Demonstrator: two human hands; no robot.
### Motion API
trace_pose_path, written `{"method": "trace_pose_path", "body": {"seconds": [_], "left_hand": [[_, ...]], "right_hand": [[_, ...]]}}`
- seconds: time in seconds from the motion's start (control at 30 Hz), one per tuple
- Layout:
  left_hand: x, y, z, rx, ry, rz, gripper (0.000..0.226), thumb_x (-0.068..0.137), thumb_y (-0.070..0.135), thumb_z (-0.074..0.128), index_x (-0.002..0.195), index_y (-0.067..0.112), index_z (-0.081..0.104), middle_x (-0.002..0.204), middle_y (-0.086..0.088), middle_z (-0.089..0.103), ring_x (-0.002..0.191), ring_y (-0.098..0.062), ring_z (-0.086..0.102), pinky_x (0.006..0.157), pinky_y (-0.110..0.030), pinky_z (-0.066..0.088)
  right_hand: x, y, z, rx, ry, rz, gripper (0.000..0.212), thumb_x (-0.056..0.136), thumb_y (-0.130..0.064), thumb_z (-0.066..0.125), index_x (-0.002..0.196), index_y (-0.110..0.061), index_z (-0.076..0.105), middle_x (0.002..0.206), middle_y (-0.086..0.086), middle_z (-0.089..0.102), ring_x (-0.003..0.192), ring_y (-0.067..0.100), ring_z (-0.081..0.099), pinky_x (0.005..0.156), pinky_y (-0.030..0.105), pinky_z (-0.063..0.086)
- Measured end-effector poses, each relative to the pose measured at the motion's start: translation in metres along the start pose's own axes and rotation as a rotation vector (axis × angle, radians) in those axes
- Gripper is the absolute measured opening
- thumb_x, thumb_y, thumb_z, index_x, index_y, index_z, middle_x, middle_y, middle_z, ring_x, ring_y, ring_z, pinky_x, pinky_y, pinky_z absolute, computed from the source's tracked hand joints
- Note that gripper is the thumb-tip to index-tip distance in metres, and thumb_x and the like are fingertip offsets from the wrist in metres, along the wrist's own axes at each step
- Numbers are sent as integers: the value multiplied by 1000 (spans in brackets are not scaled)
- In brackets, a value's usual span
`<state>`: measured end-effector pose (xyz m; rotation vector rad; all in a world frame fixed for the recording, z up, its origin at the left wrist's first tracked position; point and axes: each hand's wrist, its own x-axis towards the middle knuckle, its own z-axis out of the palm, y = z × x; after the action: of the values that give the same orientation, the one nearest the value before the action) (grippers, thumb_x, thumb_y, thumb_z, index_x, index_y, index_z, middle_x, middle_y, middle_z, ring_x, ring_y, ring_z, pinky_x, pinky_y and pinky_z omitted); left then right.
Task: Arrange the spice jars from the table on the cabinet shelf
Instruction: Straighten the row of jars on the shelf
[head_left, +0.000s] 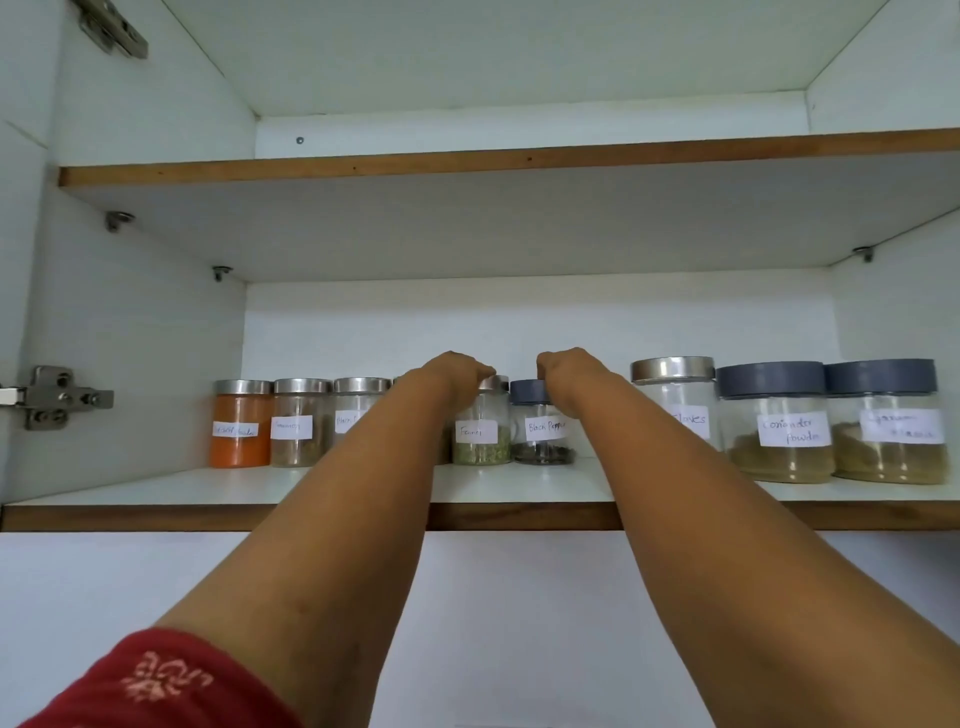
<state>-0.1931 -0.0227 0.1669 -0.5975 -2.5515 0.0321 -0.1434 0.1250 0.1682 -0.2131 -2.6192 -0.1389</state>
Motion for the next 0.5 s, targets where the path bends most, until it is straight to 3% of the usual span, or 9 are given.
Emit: {"method": "trace_pose_path", "body": {"seconds": [0.17, 0.5], "left_hand": [[11, -11, 7, -75, 41, 37, 67, 94, -10, 34, 151, 24, 32, 152, -7, 40, 138, -27, 37, 113, -34, 31], [15, -14, 15, -84, 118, 83, 72, 91, -12, 35, 152, 26, 30, 151, -9, 40, 139, -27, 34, 112, -35, 31]], "right_hand": [[6, -1, -1, -48, -29, -14, 40, 94, -2, 51, 133, -8, 52, 135, 10, 52, 122, 24, 53, 96, 28, 44], [0, 6, 8, 125, 64, -47, 40, 98, -9, 49, 138, -10, 48, 139, 11, 50, 126, 26, 49, 104, 32, 41]]}}
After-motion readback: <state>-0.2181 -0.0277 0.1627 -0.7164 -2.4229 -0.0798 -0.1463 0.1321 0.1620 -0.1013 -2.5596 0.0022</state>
